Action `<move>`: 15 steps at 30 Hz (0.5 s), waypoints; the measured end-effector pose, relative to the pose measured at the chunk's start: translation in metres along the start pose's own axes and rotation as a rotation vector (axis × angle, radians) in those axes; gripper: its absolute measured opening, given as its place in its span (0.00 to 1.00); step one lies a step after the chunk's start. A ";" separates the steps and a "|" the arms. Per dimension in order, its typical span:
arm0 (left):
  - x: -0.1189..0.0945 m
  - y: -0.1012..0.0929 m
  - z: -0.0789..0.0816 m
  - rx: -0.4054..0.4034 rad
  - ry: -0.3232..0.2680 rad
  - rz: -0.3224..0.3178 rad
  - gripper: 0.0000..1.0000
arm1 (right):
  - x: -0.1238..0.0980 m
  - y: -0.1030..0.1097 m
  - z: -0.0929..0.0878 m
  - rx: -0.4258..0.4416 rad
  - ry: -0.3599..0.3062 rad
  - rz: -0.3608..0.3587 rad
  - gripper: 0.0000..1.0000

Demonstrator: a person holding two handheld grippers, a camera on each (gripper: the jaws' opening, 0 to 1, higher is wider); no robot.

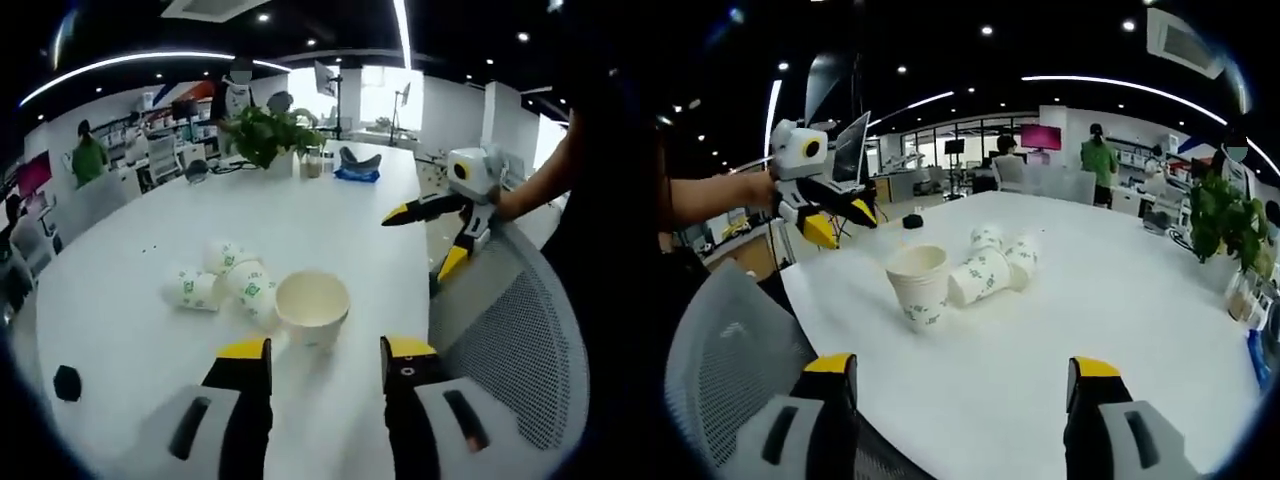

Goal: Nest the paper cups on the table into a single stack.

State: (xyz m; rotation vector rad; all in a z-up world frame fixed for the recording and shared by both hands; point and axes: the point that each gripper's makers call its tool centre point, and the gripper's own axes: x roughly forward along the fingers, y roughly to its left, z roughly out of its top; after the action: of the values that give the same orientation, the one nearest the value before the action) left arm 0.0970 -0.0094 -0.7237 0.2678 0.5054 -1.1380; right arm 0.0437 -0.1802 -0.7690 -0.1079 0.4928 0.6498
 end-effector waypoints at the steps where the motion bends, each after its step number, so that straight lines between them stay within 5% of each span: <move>1: -0.001 0.000 0.000 -0.006 -0.006 0.008 0.44 | 0.000 0.000 0.000 0.003 0.002 0.002 0.87; 7: -0.013 0.000 -0.005 -0.055 -0.067 0.103 0.55 | -0.003 -0.012 0.005 0.081 0.005 0.007 0.77; 11: -0.023 0.008 -0.008 -0.011 -0.087 0.239 0.67 | -0.004 -0.025 0.016 0.110 -0.020 -0.010 0.79; 15: -0.031 0.002 -0.010 -0.028 -0.114 0.258 0.69 | -0.002 -0.034 0.024 0.141 -0.026 -0.005 0.78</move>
State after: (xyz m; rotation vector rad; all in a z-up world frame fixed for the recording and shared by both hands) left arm 0.0859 0.0204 -0.7169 0.2347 0.3743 -0.8893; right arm 0.0728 -0.2028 -0.7484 0.0322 0.5111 0.6091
